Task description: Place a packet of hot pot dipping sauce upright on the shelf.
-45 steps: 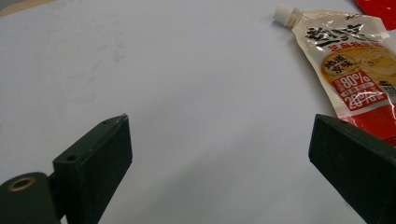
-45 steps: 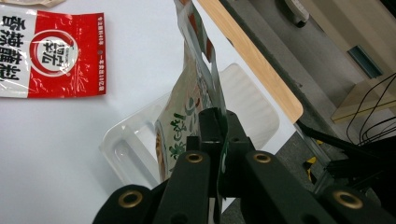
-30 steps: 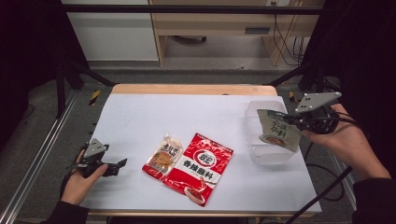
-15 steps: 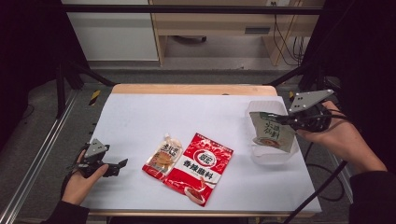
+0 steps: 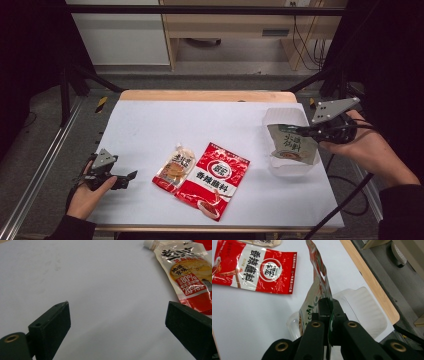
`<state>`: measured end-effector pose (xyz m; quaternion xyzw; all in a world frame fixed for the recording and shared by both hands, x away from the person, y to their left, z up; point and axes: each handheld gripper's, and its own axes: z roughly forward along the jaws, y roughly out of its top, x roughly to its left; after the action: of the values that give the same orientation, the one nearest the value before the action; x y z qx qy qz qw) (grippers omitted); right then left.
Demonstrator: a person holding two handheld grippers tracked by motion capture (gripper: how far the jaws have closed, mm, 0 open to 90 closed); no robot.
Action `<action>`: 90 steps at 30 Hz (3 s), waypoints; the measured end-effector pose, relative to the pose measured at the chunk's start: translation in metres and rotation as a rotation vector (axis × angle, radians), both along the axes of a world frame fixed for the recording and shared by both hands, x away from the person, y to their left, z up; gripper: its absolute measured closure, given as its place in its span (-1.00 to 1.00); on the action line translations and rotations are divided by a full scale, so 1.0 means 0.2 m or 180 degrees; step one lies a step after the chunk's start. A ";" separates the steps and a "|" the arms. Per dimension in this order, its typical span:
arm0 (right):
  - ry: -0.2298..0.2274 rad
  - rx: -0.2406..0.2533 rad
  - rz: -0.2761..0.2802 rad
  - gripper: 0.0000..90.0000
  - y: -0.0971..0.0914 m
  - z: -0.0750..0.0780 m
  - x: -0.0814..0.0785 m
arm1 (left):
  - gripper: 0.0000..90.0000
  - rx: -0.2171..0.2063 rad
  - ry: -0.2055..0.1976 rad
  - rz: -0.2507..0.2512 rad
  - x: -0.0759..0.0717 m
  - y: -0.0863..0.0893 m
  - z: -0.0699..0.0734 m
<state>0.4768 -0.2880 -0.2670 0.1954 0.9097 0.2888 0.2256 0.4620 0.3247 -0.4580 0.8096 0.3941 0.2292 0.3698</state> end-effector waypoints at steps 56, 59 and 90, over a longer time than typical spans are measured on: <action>0.0301 0.0201 -0.0598 0.08 -0.18 -0.31 0.01 | -0.87 0.0088 0.0051 -0.0063 0.00 -0.02 -0.01; 0.0127 0.0238 -0.0616 -0.21 -0.14 -0.27 -0.02 | -0.87 0.0117 0.0051 -0.0071 0.00 -0.02 -0.01; 0.0036 0.0579 -0.0356 -0.66 0.69 -0.38 -0.24 | -0.86 0.0211 -0.0011 -0.0128 -0.02 -0.06 0.00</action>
<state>0.4281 -0.1508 -0.3427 0.2672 0.8686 0.3561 0.2176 0.4578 0.3119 -0.4576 0.8287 0.3693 0.2360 0.3481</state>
